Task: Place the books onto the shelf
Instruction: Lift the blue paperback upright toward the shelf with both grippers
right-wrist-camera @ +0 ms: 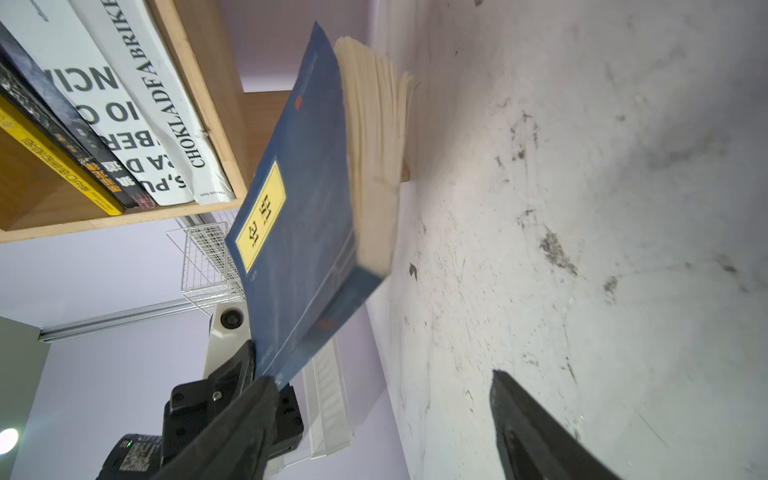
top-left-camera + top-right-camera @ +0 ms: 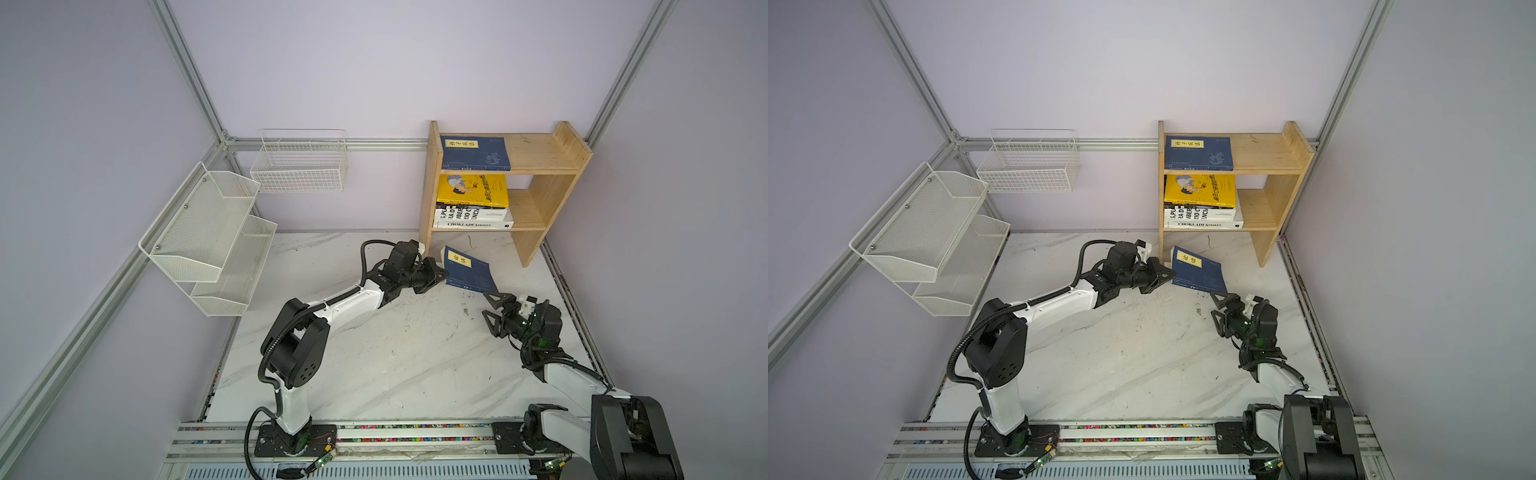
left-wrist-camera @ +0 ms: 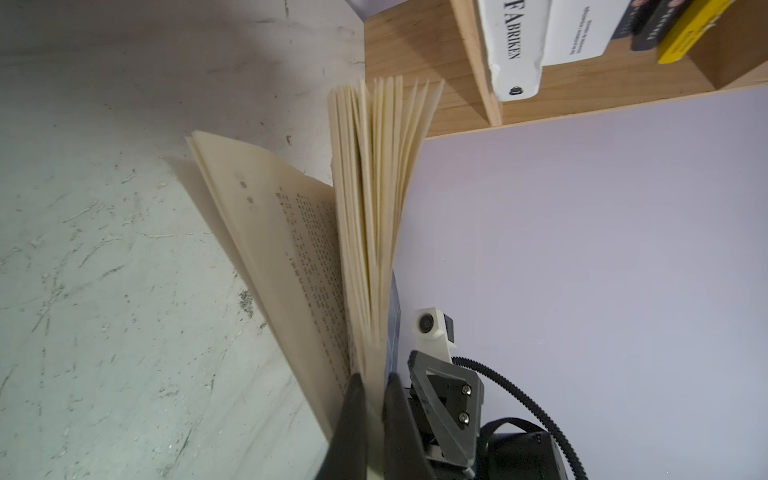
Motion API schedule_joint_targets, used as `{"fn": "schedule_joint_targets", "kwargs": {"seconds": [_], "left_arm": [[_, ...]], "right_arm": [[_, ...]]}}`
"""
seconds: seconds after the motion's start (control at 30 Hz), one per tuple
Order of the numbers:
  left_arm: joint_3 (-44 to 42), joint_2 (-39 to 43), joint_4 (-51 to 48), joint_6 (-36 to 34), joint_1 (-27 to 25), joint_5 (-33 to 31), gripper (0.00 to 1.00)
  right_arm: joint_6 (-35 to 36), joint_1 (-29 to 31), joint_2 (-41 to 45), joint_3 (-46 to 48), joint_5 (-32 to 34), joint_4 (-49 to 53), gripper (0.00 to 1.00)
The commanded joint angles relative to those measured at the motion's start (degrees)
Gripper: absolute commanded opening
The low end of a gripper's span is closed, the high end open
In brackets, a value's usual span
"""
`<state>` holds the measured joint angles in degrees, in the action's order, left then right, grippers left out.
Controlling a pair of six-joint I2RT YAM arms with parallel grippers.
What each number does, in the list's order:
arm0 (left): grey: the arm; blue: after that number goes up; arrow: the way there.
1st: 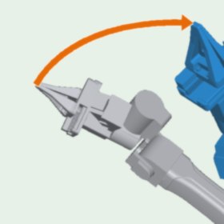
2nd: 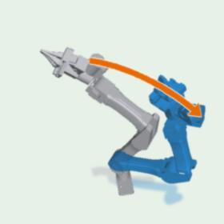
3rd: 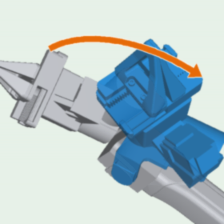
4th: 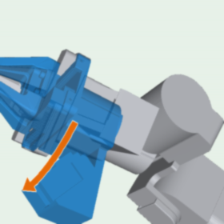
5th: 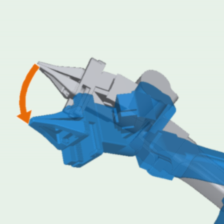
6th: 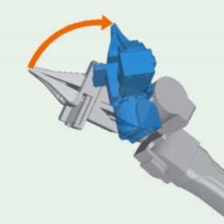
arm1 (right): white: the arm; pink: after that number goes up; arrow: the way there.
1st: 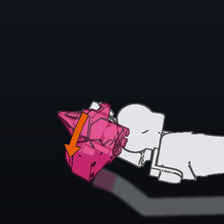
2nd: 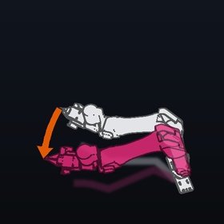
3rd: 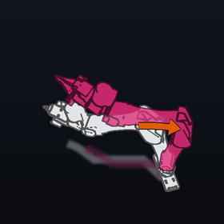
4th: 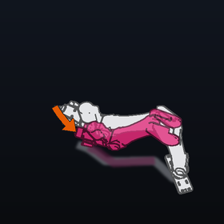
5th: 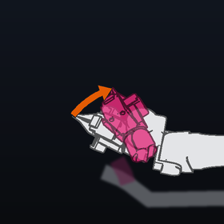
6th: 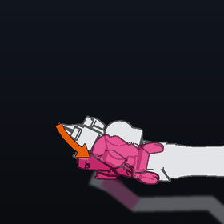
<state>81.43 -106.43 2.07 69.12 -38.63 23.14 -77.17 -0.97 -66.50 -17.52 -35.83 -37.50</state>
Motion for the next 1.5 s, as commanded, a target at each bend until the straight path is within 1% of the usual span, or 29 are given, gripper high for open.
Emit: {"fn": "schedule_joint_targets", "kwargs": {"seconds": [0.0,0.07,0.17,0.3,0.4,0.5,0.53,0.57,0.6,0.63,0.7,0.8,0.87,0.93,1.0,1.1,1.2,1.37,1.47], "left_arm": [[3.98,4.19,6.47,2.19,-0.01,2.41,0.0],[3.27,4.62,7.32,2.59,-0.04,2.95,0.0],[2.81,5.1,7.04,2.03,-0.05,3.53,0.0],[2.03,6.05,7.07,1.6,-0.04,3.65,0.0],[2.17,7.32,5.67,0.05,-0.06,2.33,0.0],[3.78,8.79,2.62,-2.52,-0.04,1.4,0.0],[4.37,9.2,1.58,-3.43,0.03,1.3,0.04],[5.06,9.75,0.35,-4.57,0.05,1.23,0.12],[5.66,10.44,-1.0,-5.63,0.21,1.02,0.25],[6.05,11.21,-1.8,-6.55,0.35,0.67,0.36],[6.81,13.2,-3.8,-8.57,0.65,-0.45,0.62],[8.31,16.04,-7.25,-12.13,1.31,-2.36,0.81],[9.61,17.16,-9.56,-14.2,2.08,-2.7,0.88],[12.05,17.03,-12.16,-15.84,2.97,-1.93,0.91],[15.49,15.8,-12.9,-16.64,3.62,0.68,0.92],[20.02,13.17,-9.84,-15.34,3.94,6.27,0.93],[23.71,10.35,-6.31,-13.05,3.98,9.9,0.93],[28.54,6.78,-6.65,-12.08,3.93,10.67,0.92],[30.7,5.59,-9.56,-13.04,3.92,9.69,0.9]], "right_arm": [[-3.48,-0.13,-2.55,-4.29,0.68,-8.88,0.8],[-3.51,-0.1,-4.89,-6.49,0.76,-10.22,0.79],[-4.17,-0.08,-7.85,-9.53,0.86,-12.11,0.71],[-4.55,-0.15,-10.68,-13.21,-0.35,-12.12,0.44],[-5.42,-0.17,-10.7,-13.86,-0.08,-11.99,0.26],[-5.88,-0.17,-8.84,-14.76,0.06,-11.78,0.15],[-5.89,-0.17,-8.03,-15.33,-0.06,-11.41,0.13],[-5.76,-0.17,-6.88,-16.25,-0.34,-10.76,0.12],[-4.95,-0.17,-5.6,-17.87,-0.73,-9.05,0.11],[-3.35,-0.17,-4.43,-19.49,-1.06,-6.3,0.11],[2.31,-0.17,-1.7,-24.78,-1.93,0.91,0.11],[11.8,-0.17,0.69,-34.2,-2.31,14.82,0.11],[13.84,-0.17,1.32,-38.41,-2.54,18.57,0.11],[14.35,-0.13,1.18,-41.69,-3.11,19.28,0.11],[13.68,-0.17,0.06,-44.63,-3.67,18.73,0.11],[11.49,-0.17,-1.53,-46.72,-5.09,15.61,0.11],[11.31,-0.17,-2.85,-48.9,-5.63,14.83,0.11],[8.17,-0.17,-4.76,-51.33,-6.87,10.08,0.11],[7.7,-0.21,-5.47,-53.04,-6.7,8.94,0.11]]}}
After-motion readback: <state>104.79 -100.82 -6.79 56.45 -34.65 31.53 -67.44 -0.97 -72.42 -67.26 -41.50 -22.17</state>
